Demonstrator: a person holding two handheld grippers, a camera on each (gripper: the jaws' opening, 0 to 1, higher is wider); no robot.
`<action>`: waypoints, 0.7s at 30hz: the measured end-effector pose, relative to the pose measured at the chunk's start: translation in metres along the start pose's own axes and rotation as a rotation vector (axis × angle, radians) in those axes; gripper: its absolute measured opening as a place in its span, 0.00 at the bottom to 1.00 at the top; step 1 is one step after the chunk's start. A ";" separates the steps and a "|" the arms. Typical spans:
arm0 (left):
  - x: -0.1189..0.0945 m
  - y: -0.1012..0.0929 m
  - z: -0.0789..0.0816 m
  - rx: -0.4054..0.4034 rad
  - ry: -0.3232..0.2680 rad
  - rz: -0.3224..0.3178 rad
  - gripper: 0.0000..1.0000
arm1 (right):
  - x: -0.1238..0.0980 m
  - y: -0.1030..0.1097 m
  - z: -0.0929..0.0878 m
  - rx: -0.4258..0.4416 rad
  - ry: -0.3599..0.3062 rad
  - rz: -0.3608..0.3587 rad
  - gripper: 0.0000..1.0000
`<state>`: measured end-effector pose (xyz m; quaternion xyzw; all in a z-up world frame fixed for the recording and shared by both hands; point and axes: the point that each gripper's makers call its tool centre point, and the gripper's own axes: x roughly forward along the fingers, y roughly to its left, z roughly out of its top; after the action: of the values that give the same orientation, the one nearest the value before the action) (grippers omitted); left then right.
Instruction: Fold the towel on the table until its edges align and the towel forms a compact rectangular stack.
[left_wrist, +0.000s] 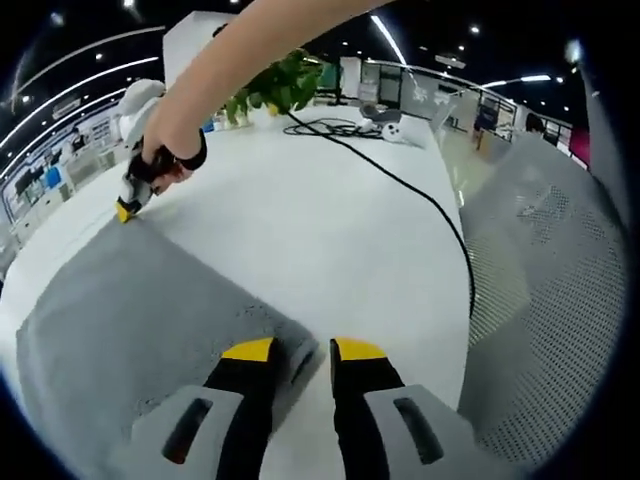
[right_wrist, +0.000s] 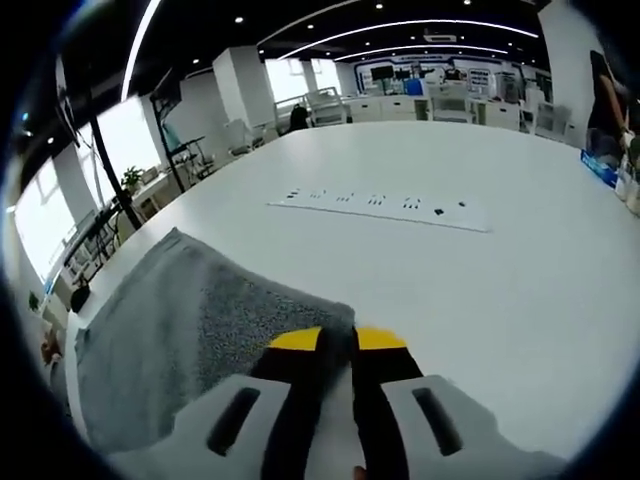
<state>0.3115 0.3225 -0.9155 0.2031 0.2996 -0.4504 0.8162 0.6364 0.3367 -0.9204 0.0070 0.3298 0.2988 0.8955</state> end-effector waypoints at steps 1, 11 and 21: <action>-0.001 0.002 0.000 0.012 0.005 0.020 0.18 | 0.000 0.001 0.000 0.003 -0.001 0.004 0.05; -0.001 -0.001 0.001 0.081 0.019 0.029 0.16 | 0.003 0.000 0.002 -0.037 -0.027 -0.008 0.02; 0.000 0.002 0.003 0.059 0.017 0.038 0.10 | -0.004 0.001 0.007 -0.031 -0.063 -0.011 0.01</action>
<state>0.3140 0.3218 -0.9127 0.2364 0.2890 -0.4416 0.8158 0.6376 0.3366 -0.9118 0.0007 0.2971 0.2983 0.9070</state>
